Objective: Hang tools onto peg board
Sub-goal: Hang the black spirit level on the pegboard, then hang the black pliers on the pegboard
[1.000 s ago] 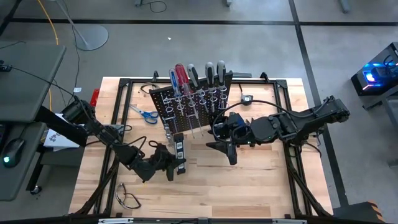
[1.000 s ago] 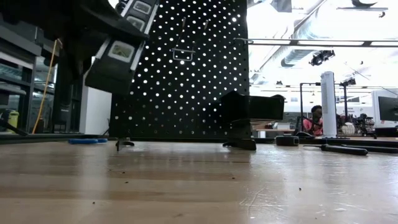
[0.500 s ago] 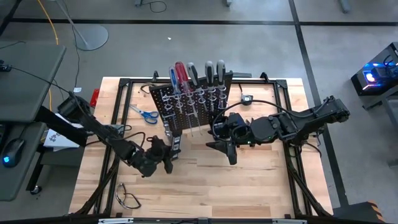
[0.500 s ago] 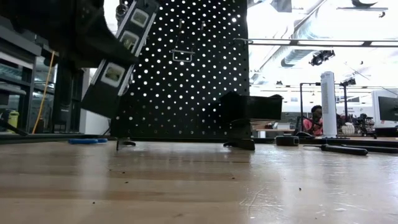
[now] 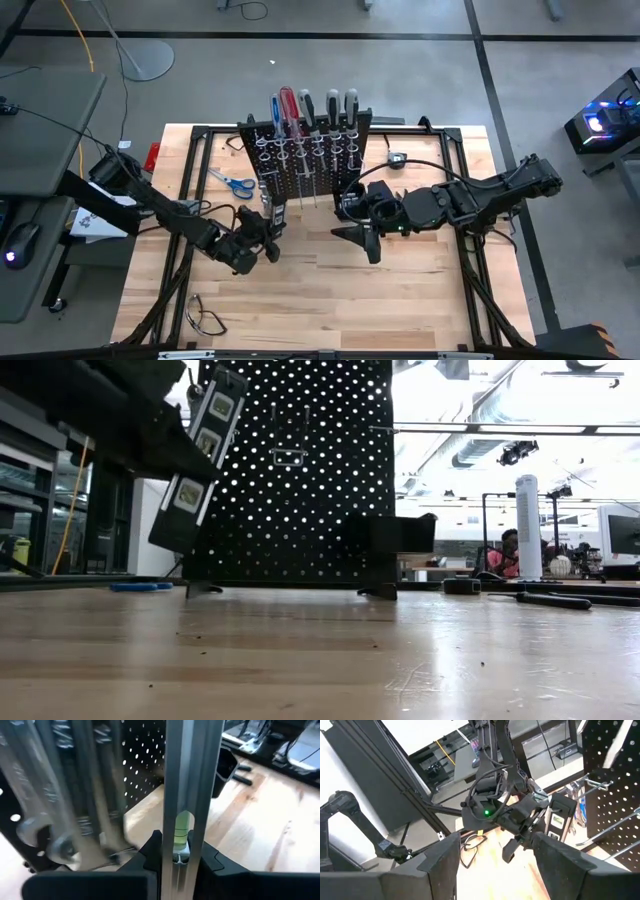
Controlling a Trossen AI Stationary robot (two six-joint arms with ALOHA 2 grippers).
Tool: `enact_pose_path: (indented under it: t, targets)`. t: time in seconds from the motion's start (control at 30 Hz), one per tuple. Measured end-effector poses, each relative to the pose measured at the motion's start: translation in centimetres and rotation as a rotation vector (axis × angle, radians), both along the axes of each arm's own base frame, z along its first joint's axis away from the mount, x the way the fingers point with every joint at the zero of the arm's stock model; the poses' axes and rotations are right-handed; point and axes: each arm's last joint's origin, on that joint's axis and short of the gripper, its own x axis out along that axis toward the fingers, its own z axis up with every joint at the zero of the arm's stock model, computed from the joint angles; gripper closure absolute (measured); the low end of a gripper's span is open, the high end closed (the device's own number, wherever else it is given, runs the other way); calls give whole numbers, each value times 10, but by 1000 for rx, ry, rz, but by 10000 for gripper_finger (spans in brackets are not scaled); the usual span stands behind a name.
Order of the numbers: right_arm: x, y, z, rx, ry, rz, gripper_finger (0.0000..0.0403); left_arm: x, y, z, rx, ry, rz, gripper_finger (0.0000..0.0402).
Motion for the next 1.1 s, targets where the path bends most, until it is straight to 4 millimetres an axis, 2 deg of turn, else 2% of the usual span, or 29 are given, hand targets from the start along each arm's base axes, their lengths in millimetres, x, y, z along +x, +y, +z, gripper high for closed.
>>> enact_pose_path:
  t: [0.1, 0.27, 0.57, 0.77, 0.9, 1.1]
  targets:
    - [0, 0, 0, 0, 0, 1, 164, 0, 3, -1, 23, 28, 1, 340]
    - [0, 0, 0, 2, 1, 5, 164, 1, 7, -2, 19, 39, 11, 284]
    - [0, 1, 0, 4, 2, 16, 164, 0, 4, -2, -16, 107, -85, 211]
    - [-1, 0, -2, -5, 23, 15, 164, -11, 5, 3, -173, 170, -166, 193]
    - [-2, 0, -5, -15, 58, 15, 164, -22, 4, 9, -342, 213, -219, 193]
    - [-5, -1, -15, 18, 160, 2, 164, -38, -11, 15, -524, 240, -303, 193]
